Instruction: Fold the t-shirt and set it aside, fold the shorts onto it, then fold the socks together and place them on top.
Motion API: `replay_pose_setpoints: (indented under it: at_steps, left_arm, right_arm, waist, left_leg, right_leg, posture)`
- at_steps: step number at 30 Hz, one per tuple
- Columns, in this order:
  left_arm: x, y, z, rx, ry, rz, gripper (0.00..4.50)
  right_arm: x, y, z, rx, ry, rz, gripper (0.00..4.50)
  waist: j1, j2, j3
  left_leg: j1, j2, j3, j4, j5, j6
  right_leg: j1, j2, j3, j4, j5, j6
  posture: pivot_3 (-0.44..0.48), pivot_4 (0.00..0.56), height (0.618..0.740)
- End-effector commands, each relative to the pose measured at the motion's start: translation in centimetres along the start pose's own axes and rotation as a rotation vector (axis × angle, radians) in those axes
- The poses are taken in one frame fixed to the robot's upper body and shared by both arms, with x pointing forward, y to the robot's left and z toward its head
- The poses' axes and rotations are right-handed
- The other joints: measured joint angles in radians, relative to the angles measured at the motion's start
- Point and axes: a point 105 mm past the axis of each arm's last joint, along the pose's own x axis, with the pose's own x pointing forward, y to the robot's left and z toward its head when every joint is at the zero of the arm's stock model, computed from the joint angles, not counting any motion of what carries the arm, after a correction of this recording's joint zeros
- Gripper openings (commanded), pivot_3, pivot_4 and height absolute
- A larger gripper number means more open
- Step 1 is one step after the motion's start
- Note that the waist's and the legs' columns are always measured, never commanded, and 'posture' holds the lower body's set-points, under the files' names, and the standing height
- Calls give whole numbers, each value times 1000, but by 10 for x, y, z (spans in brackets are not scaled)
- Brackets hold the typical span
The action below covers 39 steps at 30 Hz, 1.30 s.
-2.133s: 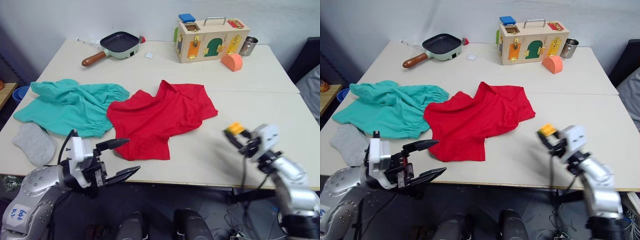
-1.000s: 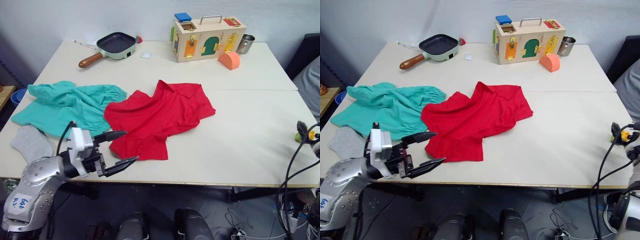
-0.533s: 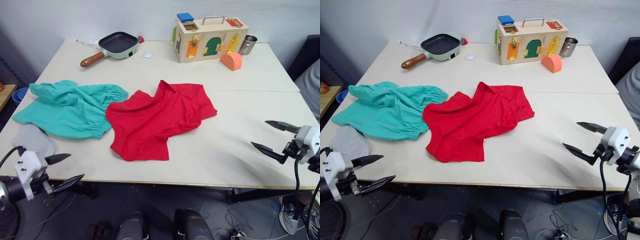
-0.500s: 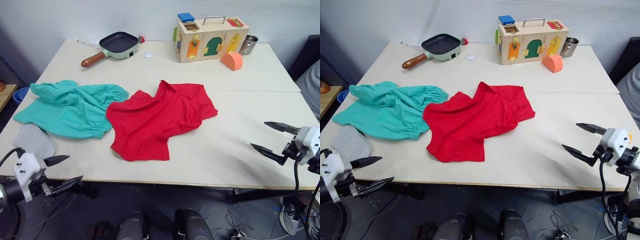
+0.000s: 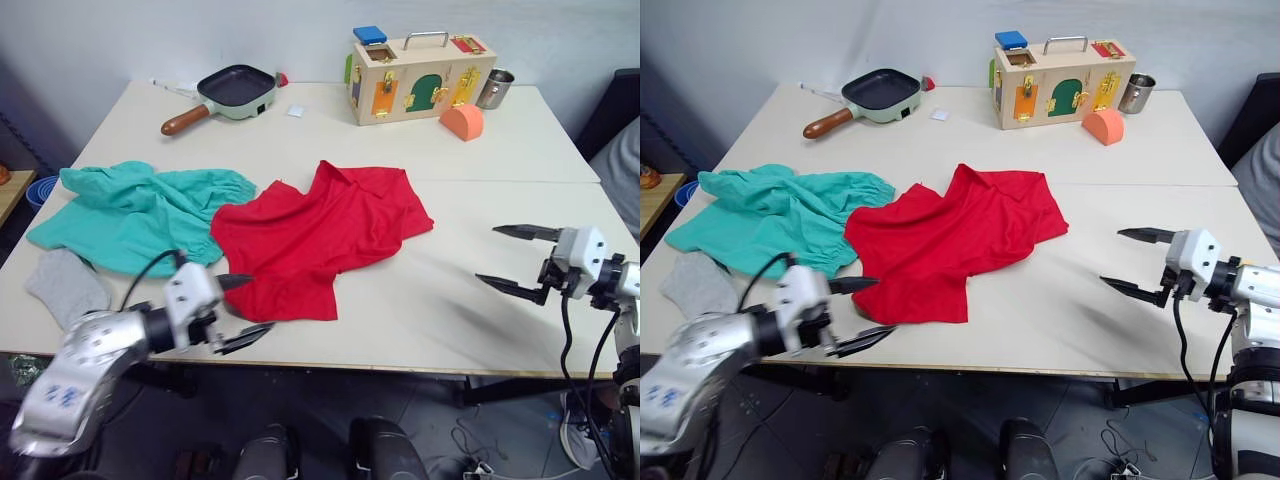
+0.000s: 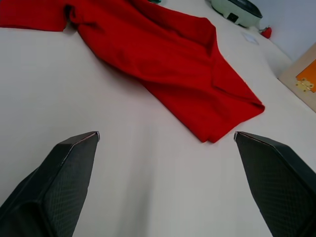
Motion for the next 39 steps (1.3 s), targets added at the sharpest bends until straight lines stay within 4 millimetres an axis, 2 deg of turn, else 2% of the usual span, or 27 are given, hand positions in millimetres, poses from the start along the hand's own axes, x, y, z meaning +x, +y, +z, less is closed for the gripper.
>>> replay_pose_setpoints:
  at_steps: [1,6,9,12,17,22,25,27,32,34,37,39]
  left_arm:
    - [22,-3,-11,9,81,-23,4500]
    - [53,-6,-24,44,191,-70,4500]
    - [60,-10,-32,53,250,-103,4500]
    - [63,-10,-37,60,279,-102,3897]
    - [63,2,-44,71,314,-51,2377]
    - [61,9,-50,68,334,-17,885]
    - [53,9,-52,54,329,-19,37]
    - [48,9,-52,46,328,-25,12]
    - [15,15,-54,50,329,-25,12]
    - [5,16,-48,36,275,-20,12]
    - [-12,10,-41,29,223,-62,12]
    - [-27,4,-44,48,245,-111,12]
  right_arm:
    - [5,-7,8,-5,-7,3,4462]
    - [12,-8,10,6,34,28,4462]
    - [16,-12,10,6,52,18,4462]
    - [22,-16,8,9,100,22,4500]
    - [37,-29,-1,-2,202,-7,4500]
    - [71,-45,-4,-92,294,-61,4500]
    - [88,-53,-2,-57,296,-100,4500]
    - [95,-53,2,-42,277,-92,4500]
    - [106,-57,17,-52,253,-50,4500]
    - [107,-57,21,-64,254,-21,4500]
    - [110,-56,26,-44,253,21,4500]
    - [113,-50,29,-5,243,86,4500]
  waist:
    - [-1,0,0]
    - [0,-1,1]
    - [2,-1,1]
    - [1,-1,1]
    - [1,-1,1]
    - [-3,-1,0]
    - [-5,-1,0]
    - [-8,-1,0]
    - [-29,-1,1]
    - [-32,-1,1]
    - [-33,-1,1]
    - [-33,-2,2]
  left_leg:
    - [0,0,1,0,0,1]
    - [-1,0,2,3,1,2]
    - [-1,0,2,3,1,2]
    - [0,0,2,3,1,2]
    - [0,0,1,5,2,2]
    - [1,0,1,5,3,1]
    - [1,0,1,5,4,-1]
    - [1,0,1,5,4,-1]
    - [1,1,1,2,6,-4]
    - [2,1,1,1,6,-5]
    - [2,2,1,0,6,-5]
    - [1,2,1,0,6,-5]
  right_leg:
    - [0,0,0,0,0,0]
    - [0,0,2,-1,1,1]
    - [0,0,2,0,1,1]
    - [0,0,2,0,1,2]
    - [1,-1,2,1,1,2]
    - [1,-1,2,2,1,2]
    - [0,-1,2,5,1,1]
    - [-1,-1,2,7,0,0]
    - [-2,0,2,8,-1,-3]
    - [-2,0,1,9,-2,-4]
    - [-3,0,1,9,-2,-4]
    - [-4,0,1,9,-3,-4]
  posture:
    - [0,150,740]
    - [0,150,740]
    - [0,150,740]
    - [0,150,740]
    - [0,150,740]
    - [0,150,740]
    - [0,150,740]
    - [0,150,740]
    - [0,150,740]
    - [0,150,740]
    - [0,150,740]
    - [0,150,740]
